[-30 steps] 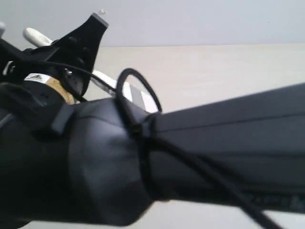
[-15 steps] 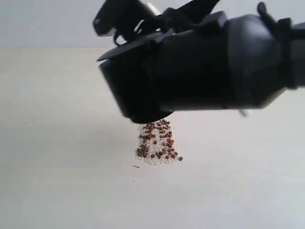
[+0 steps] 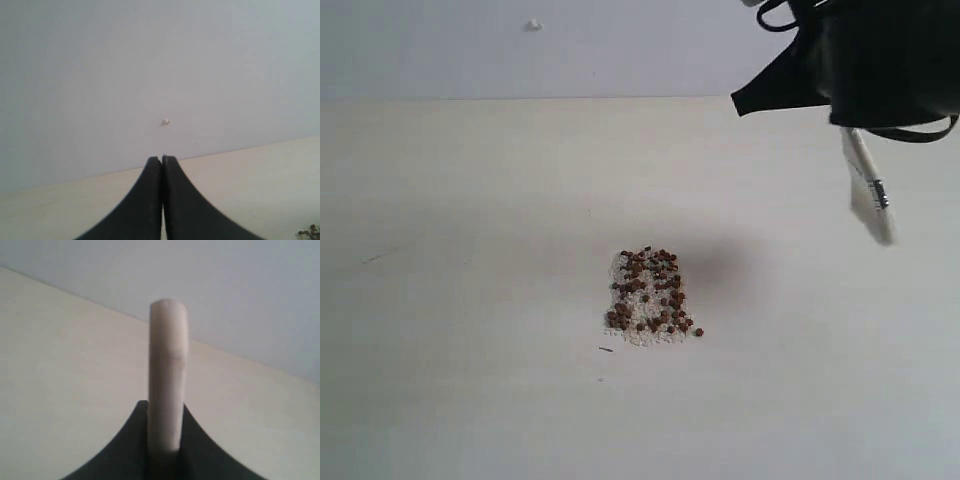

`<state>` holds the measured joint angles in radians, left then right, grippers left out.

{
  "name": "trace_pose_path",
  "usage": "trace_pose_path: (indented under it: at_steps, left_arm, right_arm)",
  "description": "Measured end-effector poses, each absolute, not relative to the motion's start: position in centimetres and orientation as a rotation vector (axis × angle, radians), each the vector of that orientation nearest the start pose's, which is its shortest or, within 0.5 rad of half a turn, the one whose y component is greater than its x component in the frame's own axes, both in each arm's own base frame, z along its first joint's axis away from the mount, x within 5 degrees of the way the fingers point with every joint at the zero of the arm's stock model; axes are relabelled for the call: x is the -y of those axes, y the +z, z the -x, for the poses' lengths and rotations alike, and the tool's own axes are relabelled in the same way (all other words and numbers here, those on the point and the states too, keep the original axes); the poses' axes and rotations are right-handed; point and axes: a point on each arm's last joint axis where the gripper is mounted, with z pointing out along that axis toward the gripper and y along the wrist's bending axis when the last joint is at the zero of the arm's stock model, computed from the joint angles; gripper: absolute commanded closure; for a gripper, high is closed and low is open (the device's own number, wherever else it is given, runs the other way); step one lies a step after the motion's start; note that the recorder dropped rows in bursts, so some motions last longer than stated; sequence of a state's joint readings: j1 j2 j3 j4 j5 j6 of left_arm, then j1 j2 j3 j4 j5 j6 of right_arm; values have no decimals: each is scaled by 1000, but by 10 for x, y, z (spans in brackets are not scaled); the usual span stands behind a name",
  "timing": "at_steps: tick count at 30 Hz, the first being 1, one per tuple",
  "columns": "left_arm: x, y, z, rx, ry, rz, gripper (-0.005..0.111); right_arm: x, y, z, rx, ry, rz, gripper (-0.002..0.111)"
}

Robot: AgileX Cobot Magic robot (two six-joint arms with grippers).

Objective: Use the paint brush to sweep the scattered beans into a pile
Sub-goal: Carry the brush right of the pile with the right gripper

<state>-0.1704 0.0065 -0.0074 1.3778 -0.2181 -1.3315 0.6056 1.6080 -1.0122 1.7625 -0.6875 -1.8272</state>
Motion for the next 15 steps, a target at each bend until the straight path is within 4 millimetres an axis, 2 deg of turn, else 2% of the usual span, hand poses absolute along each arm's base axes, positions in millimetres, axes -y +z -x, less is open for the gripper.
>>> trace_pose_path:
  at_steps: [3, 10, 15]
  left_arm:
    - [28, 219, -50, -1411, -259, -327, 107]
    - [28, 219, -50, -1411, -259, -327, 107]
    - [28, 219, -50, -1411, -259, -327, 107]
  right_arm:
    - [-135, 254, -315, -2095, -198, 270, 108]
    - [-111, 242, -328, -2130, 394, 180, 108]
    - [-88, 239, -331, -2187, 630, 142, 108]
